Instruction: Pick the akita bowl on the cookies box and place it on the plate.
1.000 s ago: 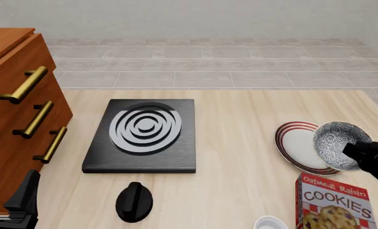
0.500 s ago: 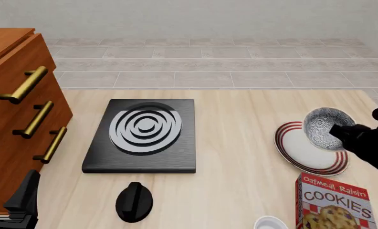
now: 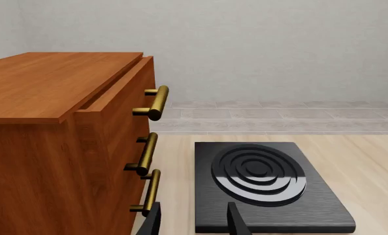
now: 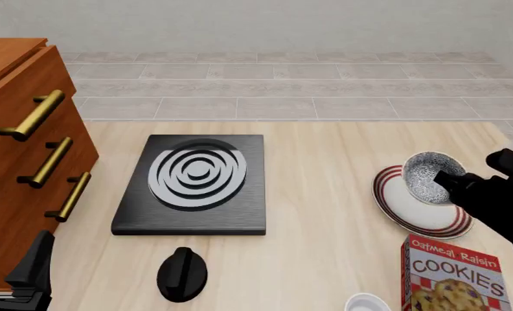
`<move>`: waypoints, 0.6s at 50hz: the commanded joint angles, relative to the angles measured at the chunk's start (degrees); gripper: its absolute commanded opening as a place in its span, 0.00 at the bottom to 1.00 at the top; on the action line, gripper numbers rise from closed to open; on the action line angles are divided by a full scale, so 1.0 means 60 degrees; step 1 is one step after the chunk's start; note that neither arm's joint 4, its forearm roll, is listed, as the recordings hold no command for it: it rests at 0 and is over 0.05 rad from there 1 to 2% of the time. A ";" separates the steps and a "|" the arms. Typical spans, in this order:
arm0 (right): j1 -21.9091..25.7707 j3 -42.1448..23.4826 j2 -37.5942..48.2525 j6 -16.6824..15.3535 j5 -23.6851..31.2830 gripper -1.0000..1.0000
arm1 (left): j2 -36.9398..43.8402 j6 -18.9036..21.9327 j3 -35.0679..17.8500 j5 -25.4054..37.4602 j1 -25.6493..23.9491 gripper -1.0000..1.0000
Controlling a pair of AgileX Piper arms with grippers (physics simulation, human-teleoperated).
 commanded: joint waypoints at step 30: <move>-0.0743 -0.0318 0.1644 -0.0094 -0.1008 0.00 | 0.0000 0.0000 0.0000 0.0000 0.0000 1.00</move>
